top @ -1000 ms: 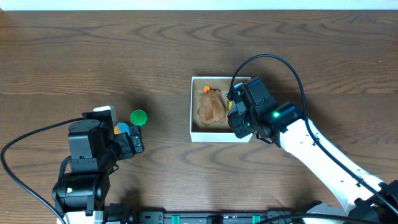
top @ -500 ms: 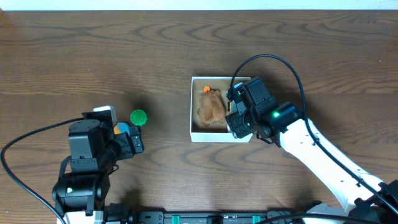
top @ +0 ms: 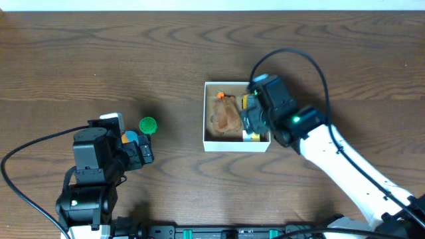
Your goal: Pack container
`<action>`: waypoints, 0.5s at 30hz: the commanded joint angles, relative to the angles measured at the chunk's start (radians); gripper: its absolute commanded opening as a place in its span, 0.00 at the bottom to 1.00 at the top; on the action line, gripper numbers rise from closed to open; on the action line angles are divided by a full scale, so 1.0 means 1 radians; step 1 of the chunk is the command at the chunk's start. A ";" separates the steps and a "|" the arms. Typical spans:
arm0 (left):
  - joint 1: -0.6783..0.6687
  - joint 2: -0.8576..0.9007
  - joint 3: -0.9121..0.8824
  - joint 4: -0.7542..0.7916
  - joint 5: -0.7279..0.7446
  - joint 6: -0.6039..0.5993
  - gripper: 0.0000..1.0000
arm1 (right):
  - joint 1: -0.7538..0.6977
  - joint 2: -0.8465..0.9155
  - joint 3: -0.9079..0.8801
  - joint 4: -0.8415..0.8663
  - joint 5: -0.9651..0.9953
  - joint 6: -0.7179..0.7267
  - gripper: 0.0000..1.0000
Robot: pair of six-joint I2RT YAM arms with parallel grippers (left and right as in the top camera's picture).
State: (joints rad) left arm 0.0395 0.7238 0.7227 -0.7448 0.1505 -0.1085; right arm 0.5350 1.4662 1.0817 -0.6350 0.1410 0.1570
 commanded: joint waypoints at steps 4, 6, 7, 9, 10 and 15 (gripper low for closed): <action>0.007 0.001 0.020 -0.003 -0.005 -0.009 0.98 | -0.195 -0.003 0.230 -0.138 0.181 0.288 0.99; 0.007 0.001 0.020 -0.003 -0.005 -0.009 0.98 | -0.263 -0.004 0.257 -0.177 0.115 0.290 0.99; 0.007 0.001 0.020 -0.002 -0.005 -0.009 0.98 | -0.299 -0.006 0.259 -0.200 0.093 0.291 0.99; 0.007 0.001 0.020 -0.002 -0.005 -0.009 0.98 | -0.373 -0.007 0.259 -0.265 0.095 0.350 0.99; 0.007 0.001 0.020 -0.003 -0.005 -0.009 0.98 | -0.418 -0.007 0.256 -0.307 0.107 0.424 0.99; 0.007 0.001 0.032 -0.014 -0.012 -0.040 0.98 | -0.613 -0.007 0.248 -0.459 0.095 0.608 0.99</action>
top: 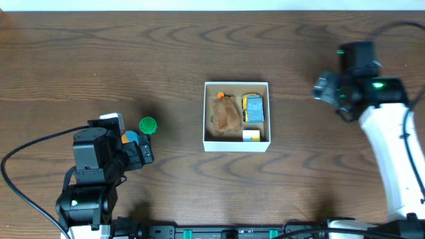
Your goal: Pack container
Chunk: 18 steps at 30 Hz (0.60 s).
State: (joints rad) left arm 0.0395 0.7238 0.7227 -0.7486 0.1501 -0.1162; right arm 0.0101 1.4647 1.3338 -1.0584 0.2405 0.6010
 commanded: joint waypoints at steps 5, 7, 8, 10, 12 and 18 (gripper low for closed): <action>0.009 0.039 0.150 -0.125 -0.094 -0.032 0.98 | -0.158 -0.025 -0.008 -0.114 0.024 0.160 0.99; 0.013 0.084 0.235 -0.194 -0.141 -0.031 0.98 | -0.158 -0.044 -0.014 -0.129 0.029 0.161 0.99; 0.014 0.107 0.270 -0.218 -0.150 -0.026 0.98 | -0.158 -0.059 -0.021 -0.132 0.027 0.161 0.99; 0.018 0.158 0.337 -0.253 -0.152 -0.014 0.98 | -0.156 -0.096 -0.042 -0.128 0.011 0.161 0.99; 0.018 0.203 0.377 -0.265 -0.152 -0.008 0.98 | -0.154 -0.146 -0.079 -0.117 -0.019 0.161 0.99; 0.018 0.313 0.388 -0.260 -0.174 -0.008 0.98 | -0.153 -0.303 -0.263 -0.088 -0.085 0.140 0.99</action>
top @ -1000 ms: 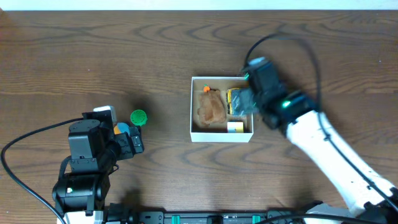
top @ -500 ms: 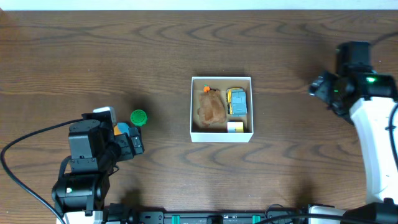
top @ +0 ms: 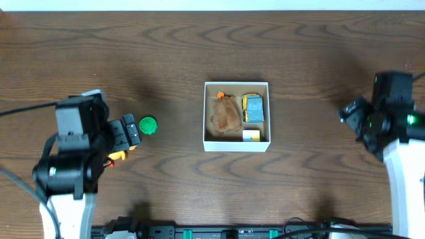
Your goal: Pack container
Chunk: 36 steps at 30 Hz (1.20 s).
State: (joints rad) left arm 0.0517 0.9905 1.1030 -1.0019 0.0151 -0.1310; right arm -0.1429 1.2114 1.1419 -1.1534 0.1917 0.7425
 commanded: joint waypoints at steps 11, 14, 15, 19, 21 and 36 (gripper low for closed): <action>0.006 0.199 0.007 0.025 -0.085 0.154 0.98 | 0.000 -0.114 -0.298 0.210 -0.263 -0.409 0.99; 0.006 0.268 0.007 0.043 -0.088 0.220 0.98 | 0.000 -0.105 -0.309 0.219 -0.268 -0.409 0.99; 0.006 0.293 0.007 0.050 -0.088 0.240 0.98 | 0.000 -0.102 -0.310 0.219 -0.268 -0.410 0.99; 0.006 0.410 0.005 0.077 -0.089 0.299 0.98 | 0.000 -0.099 -0.310 0.220 -0.267 -0.410 0.99; 0.006 0.474 0.001 0.081 -0.105 0.315 0.98 | 0.000 -0.099 -0.310 0.220 -0.267 -0.411 0.99; 0.009 0.767 -0.011 0.098 -0.147 0.302 0.98 | 0.000 -0.099 -0.310 0.234 -0.267 -0.419 0.99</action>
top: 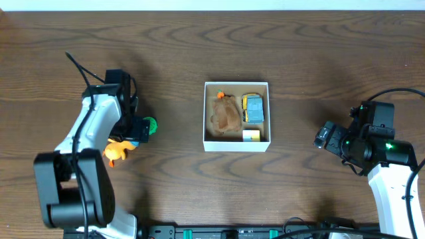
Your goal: Pack container
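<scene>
The white container [236, 143] stands at mid-table. It holds a brown lump [226, 114], a blue and yellow toy car [253, 108] and a small yellow block [251, 135]. A green round piece [151, 123] lies on the table left of it. My left gripper [141, 127] is right over that piece and covers most of it, so its finger state is hidden. An orange toy [116, 151] lies just below the left arm. My right gripper [325, 135] hangs well right of the container with nothing seen in it.
The dark wooden table [199, 46] carries nothing else. The left arm's black cable [76, 66] loops up at the far left. A rail with green connectors [226, 232] runs along the front edge.
My left arm has stretched further in, and its gripper now sits over the green piece instead of beside it. The orange toy now lies uncovered. The right arm has moved lower and toward the container.
My right gripper was down in the container's right side. Then it was far off to the right, with the toy car lying in the container. The left arm rested at the lower left, then stood beside the green piece, and is now over it.
</scene>
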`<action>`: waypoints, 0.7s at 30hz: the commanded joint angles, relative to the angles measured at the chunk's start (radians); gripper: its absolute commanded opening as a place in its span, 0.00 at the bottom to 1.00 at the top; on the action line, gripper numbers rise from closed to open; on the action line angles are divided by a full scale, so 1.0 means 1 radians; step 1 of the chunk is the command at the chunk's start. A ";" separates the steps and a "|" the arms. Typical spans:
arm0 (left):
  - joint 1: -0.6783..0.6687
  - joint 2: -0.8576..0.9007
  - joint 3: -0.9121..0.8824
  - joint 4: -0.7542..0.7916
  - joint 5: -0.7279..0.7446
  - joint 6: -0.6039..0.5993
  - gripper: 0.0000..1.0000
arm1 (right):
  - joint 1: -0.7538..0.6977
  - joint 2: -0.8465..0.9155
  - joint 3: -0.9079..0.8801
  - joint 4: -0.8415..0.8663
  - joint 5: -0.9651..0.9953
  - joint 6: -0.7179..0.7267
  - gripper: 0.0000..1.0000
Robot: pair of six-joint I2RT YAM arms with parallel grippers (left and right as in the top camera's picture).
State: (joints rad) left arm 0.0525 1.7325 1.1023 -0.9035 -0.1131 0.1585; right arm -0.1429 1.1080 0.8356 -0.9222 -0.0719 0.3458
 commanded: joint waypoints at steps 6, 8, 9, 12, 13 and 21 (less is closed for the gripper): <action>0.008 0.063 -0.019 0.000 -0.019 0.012 0.97 | 0.000 0.004 -0.004 0.003 -0.003 -0.023 0.99; 0.008 0.064 -0.019 0.000 -0.019 0.012 0.88 | 0.000 0.004 -0.004 0.003 -0.003 -0.029 0.99; 0.008 0.064 -0.019 0.000 -0.019 0.013 0.82 | 0.000 0.004 -0.004 0.002 -0.003 -0.029 0.99; 0.008 0.064 -0.019 0.000 -0.019 0.013 0.61 | 0.000 0.004 -0.004 0.002 -0.003 -0.029 0.99; 0.008 0.064 -0.019 0.000 -0.019 0.013 0.56 | 0.000 0.004 -0.004 0.002 -0.003 -0.029 0.99; 0.008 0.064 -0.019 0.000 -0.019 0.013 0.34 | 0.000 0.004 -0.004 0.002 -0.003 -0.029 0.99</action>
State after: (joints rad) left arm 0.0525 1.7863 1.0885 -0.9001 -0.1196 0.1658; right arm -0.1429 1.1080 0.8356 -0.9218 -0.0719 0.3309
